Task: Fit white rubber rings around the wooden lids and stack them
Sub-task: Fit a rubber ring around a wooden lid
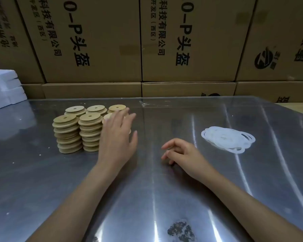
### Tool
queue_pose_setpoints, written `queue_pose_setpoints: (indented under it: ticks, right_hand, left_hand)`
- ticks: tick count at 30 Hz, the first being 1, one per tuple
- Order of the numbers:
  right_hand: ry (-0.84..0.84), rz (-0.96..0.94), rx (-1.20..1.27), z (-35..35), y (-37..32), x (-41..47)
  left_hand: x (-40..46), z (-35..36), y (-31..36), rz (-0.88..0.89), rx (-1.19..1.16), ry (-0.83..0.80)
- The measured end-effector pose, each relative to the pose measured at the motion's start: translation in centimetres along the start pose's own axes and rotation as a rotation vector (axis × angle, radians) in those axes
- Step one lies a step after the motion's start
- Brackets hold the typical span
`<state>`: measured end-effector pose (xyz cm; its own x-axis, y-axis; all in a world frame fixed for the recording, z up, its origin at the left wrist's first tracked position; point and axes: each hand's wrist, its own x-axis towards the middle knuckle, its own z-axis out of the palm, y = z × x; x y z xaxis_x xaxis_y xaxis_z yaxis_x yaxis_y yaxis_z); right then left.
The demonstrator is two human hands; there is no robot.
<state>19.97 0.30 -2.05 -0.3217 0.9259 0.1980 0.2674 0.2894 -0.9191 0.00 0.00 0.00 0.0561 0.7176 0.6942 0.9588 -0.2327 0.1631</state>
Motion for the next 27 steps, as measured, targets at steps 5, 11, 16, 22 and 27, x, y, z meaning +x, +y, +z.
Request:
queue_pose_setpoints:
  ticks: [5, 11, 16, 22, 27]
  right_hand:
    - [0.011, -0.007, 0.003, 0.0, 0.0, 0.0]
    - [0.007, -0.013, -0.008, 0.0, 0.0, 0.0]
    - [0.028, -0.018, 0.013, -0.1, 0.1, 0.1]
    - [0.087, 0.066, 0.238, -0.5, -0.8, 0.4]
    - [0.208, 0.138, 0.269, -1.7, -0.6, 0.6]
  left_hand:
    - [0.1, -0.4, -1.4, -0.145, 0.134, -0.001]
    - [0.0, -0.5, -1.6, -0.158, 0.089, 0.03]
    - [-0.1, -1.2, -0.8, -0.084, 0.014, 0.14]
    - [-0.7, -1.1, 3.1, 0.305, -0.106, 0.223]
    - [-1.9, 1.2, 6.3, 0.479, -0.193, 0.012]
